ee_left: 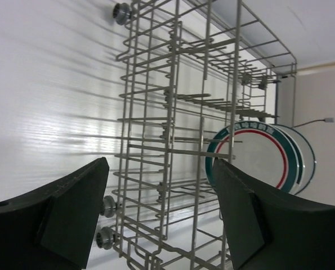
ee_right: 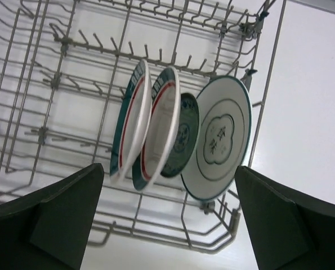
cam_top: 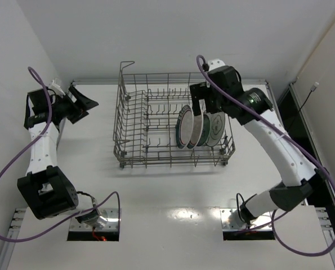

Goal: Load the plates into the dish rack

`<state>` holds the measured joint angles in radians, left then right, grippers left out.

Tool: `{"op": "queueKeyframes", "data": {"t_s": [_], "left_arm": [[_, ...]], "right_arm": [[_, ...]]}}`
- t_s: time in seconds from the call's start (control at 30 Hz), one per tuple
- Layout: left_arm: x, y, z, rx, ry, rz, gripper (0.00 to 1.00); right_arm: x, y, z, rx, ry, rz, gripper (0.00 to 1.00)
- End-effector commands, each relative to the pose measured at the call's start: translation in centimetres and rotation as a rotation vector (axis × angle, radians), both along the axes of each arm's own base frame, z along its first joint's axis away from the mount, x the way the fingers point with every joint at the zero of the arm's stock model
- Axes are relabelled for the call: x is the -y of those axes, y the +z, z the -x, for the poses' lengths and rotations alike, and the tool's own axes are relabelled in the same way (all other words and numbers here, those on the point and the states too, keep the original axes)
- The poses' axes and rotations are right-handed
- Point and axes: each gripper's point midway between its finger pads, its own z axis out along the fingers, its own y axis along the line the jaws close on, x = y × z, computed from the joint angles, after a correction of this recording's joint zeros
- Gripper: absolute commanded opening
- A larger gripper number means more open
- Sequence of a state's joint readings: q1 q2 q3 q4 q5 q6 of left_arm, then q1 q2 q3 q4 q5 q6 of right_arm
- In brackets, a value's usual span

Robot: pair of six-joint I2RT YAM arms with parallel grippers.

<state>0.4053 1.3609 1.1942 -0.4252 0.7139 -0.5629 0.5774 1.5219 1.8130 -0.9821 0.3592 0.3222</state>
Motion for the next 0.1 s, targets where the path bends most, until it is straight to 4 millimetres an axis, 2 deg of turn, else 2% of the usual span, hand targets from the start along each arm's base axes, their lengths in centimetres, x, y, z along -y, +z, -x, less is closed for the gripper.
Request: {"op": "queueKeyframes", "data": {"t_s": [0.0, 0.03, 0.07], "left_arm": [[-1.8, 1.3, -0.2, 0.031, 0.048, -0.107, 0.72], [-1.5, 1.3, -0.2, 0.029, 0.045, -0.113, 0.72], [-1.7, 1.1, -0.3, 0.03, 0.051, -0.13, 0.72]], "right_arm": [[1.3, -0.6, 1.8, -0.023, 0.036, 0.036, 1.0], [2.4, -0.4, 1.8, -0.014, 0.001, 0.056, 1.0], [2.8, -1.0, 2.0, -0.029, -0.01, 0.077, 1.0]]}}
